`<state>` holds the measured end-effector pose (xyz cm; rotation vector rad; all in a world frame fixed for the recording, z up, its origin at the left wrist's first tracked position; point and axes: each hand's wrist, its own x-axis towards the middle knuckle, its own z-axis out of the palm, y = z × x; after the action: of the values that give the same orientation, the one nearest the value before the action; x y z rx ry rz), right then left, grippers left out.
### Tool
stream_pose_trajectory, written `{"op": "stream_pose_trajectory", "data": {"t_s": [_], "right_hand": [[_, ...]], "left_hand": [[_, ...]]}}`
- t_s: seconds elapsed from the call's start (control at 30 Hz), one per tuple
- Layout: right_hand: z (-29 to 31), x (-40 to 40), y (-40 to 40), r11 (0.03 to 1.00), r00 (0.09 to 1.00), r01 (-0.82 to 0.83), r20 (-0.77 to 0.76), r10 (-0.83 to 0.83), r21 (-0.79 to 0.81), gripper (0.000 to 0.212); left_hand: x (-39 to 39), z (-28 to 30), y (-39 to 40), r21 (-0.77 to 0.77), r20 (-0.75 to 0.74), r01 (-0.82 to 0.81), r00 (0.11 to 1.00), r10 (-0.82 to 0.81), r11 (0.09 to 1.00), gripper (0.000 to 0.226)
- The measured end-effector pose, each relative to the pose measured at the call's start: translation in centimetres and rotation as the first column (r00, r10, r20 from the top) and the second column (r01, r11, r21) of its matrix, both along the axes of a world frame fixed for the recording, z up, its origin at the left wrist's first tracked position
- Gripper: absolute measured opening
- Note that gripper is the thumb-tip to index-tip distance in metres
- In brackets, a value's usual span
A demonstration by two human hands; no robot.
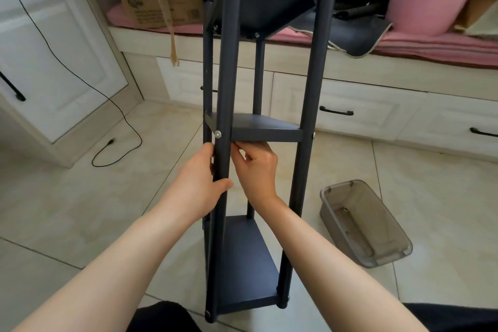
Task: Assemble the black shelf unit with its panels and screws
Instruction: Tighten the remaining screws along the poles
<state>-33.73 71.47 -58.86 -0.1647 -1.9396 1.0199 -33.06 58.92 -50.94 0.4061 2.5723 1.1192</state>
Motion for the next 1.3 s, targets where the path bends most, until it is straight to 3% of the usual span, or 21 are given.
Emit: {"op": "stream_pose_trajectory", "data": {"t_s": [0.27, 0.37, 0.47, 0.53, 0.63, 0.77, 1.03, 1.17, 1.3], "right_hand": [[0.4, 1.2, 0.7, 0.996, 0.992, -0.084, 0.094, 0.084, -0.009, 0.011], [1.0, 2.9, 1.8, 0.97, 0.932, -0.23, 0.306, 0.195, 0.082, 0.018], [2.3, 4.8, 3.3, 0.907, 0.777, -0.404, 0.568, 0.272, 0.119, 0.024], [3.7, 6.2, 4.3, 0.848, 0.714, -0.484, 0.658, 0.24, 0.215, 0.026], [6.4, 8.7, 6.5, 0.779, 0.698, -0.538, 0.688, 0.198, 0.322, 0.024], [8.8, 11.5, 10.0, 0.825, 0.73, -0.436, 0.677, 0.09, 0.36, 0.022], [10.5, 12.1, 12.4, 0.989, 0.782, -0.146, 0.611, 0.118, -0.004, 0.014], [11.9, 10.3, 12.4, 0.969, 0.856, -0.054, 0.488, 0.168, -0.239, 0.009], [12.9, 8.9, 12.4, 0.856, 0.855, -0.079, 0.407, 0.321, -0.511, 0.007]], "left_hand": [[0.3, 0.5, 0.4, -0.043, -0.037, 0.011, 0.999, -0.013, 0.999, 0.042], [0.5, 0.9, 0.5, -0.057, -0.049, 0.014, 0.999, -0.017, 0.998, 0.047], [1.0, 1.3, 0.5, -0.059, -0.043, 0.008, 0.999, -0.01, 0.998, 0.05], [1.4, 1.4, 0.7, -0.071, -0.047, -0.001, 0.999, -0.002, 0.998, 0.052], [2.0, 1.5, 0.7, -0.087, -0.054, 0.001, 0.999, -0.006, 0.996, 0.05], [2.4, 1.5, 0.7, -0.094, -0.054, 0.013, 0.998, -0.018, 0.995, 0.05], [2.5, 1.4, 0.5, -0.118, -0.041, 0.0, 0.999, -0.005, 0.993, 0.053], [2.2, 1.2, 0.2, -0.123, -0.031, 0.006, 0.999, -0.01, 0.992, 0.053], [1.7, 1.3, -0.2, -0.161, -0.006, 0.028, 1.0, -0.029, 0.987, 0.052]]}}
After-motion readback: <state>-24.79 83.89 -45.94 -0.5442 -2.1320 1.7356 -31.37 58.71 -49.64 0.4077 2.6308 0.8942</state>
